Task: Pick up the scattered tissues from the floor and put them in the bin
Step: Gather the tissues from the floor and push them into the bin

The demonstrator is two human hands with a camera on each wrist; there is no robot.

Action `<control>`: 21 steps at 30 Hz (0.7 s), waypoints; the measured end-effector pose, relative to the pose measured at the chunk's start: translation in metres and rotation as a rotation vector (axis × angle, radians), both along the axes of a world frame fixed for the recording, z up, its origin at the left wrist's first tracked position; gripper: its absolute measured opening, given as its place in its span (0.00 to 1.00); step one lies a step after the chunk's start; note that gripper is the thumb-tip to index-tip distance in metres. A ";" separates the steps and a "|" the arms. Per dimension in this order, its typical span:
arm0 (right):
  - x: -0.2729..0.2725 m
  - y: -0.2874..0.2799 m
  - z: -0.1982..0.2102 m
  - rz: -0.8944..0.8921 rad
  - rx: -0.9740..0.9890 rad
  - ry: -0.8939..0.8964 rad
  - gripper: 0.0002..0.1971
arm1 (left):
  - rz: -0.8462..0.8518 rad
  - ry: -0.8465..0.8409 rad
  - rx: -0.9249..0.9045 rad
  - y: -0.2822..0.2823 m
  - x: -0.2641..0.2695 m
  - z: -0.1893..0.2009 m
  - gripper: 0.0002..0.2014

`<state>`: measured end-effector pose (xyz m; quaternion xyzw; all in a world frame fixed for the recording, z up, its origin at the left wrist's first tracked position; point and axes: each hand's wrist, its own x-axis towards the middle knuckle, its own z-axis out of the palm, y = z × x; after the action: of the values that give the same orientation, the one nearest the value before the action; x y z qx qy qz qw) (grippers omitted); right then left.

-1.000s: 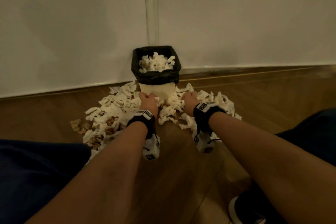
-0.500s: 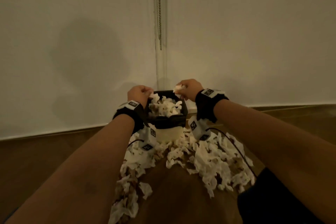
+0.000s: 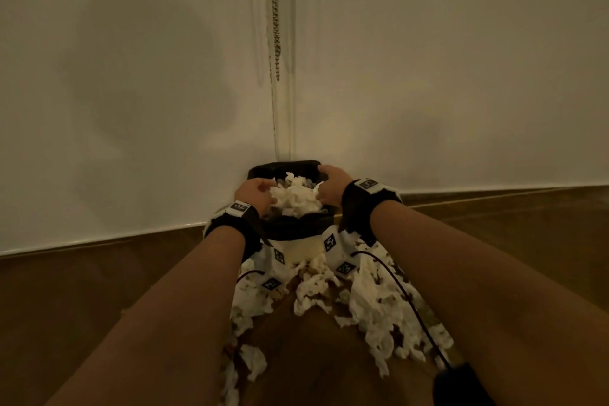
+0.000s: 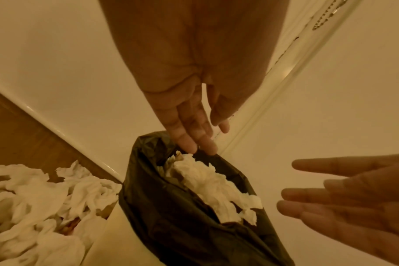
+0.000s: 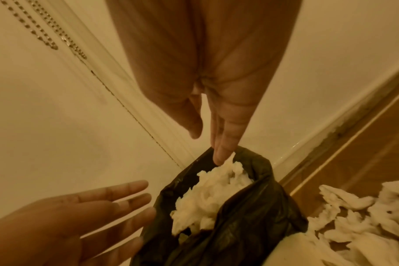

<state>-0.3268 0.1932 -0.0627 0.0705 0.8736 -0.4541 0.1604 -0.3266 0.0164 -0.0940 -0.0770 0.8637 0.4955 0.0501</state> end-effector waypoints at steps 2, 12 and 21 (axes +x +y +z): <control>0.003 0.009 0.004 -0.054 -0.053 -0.001 0.28 | 0.006 0.056 0.026 0.004 0.004 0.005 0.15; 0.062 0.051 0.023 -0.329 -0.176 -0.076 0.16 | -0.276 -0.015 -0.131 0.043 0.082 -0.015 0.12; 0.129 0.043 -0.020 -0.164 0.000 -0.110 0.17 | -0.470 -0.173 -0.399 0.061 0.147 -0.073 0.14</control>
<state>-0.1978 0.2361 -0.0825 0.1667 0.8547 -0.4612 0.1701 -0.1797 0.0775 -0.1667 0.0747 0.9305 0.2828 0.2203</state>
